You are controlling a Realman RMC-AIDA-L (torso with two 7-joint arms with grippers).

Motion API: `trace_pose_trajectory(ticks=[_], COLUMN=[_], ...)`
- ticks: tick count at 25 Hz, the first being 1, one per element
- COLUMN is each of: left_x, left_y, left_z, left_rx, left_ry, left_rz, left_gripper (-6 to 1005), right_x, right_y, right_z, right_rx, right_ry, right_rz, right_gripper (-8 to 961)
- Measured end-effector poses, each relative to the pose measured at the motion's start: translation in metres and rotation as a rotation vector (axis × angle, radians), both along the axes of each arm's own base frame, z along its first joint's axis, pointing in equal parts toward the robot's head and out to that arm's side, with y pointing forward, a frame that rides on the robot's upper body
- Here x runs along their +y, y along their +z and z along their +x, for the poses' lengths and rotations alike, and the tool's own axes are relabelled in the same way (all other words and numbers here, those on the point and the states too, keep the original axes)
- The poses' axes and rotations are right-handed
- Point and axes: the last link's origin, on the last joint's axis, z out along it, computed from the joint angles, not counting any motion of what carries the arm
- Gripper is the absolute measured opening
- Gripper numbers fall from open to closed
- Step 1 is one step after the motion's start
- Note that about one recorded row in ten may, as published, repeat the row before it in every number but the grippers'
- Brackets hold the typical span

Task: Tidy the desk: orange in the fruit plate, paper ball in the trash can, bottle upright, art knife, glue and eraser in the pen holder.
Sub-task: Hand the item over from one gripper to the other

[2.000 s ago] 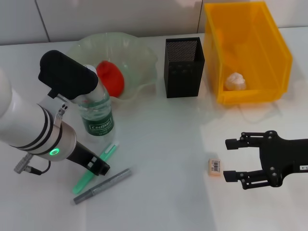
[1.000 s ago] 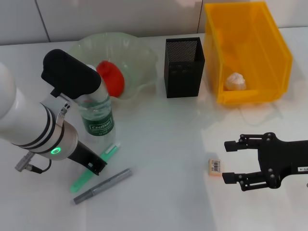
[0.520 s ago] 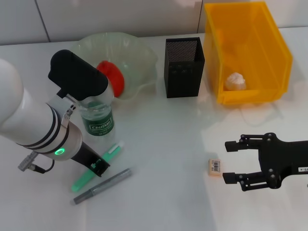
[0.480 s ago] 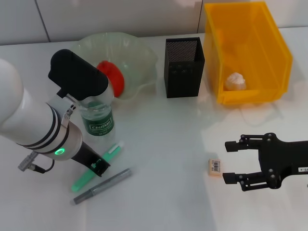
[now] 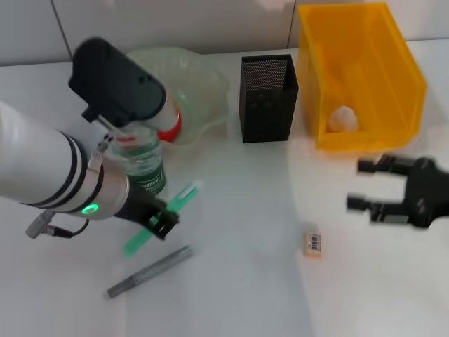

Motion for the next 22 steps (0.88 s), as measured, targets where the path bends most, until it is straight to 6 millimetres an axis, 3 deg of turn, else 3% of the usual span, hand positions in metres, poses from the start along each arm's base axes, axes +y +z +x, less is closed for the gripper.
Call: trace_pose_trajectory(ticks=[7,16,22], left_x=[-0.006,-0.015,-0.036], left_y=[0.008,-0.004,-0.033], left_z=[0.026,0.045,0.048], left_rx=[-0.169,-0.405,-0.501], left_ry=[-0.155,-0.328,-0.447], left_rz=[0.121,0.29,0.335], left_gripper=[197,197,197], right_x=[-0.007,-0.013,-0.022], right_y=[0.031,0.026,0.025], right_z=[0.005,-0.006,-0.013], right_rx=[0.281,0.397,0.59], right_ry=[-0.042,-0.016,0.007], right_rz=[0.218,0.26,0.302], right_gripper=[792,792,792])
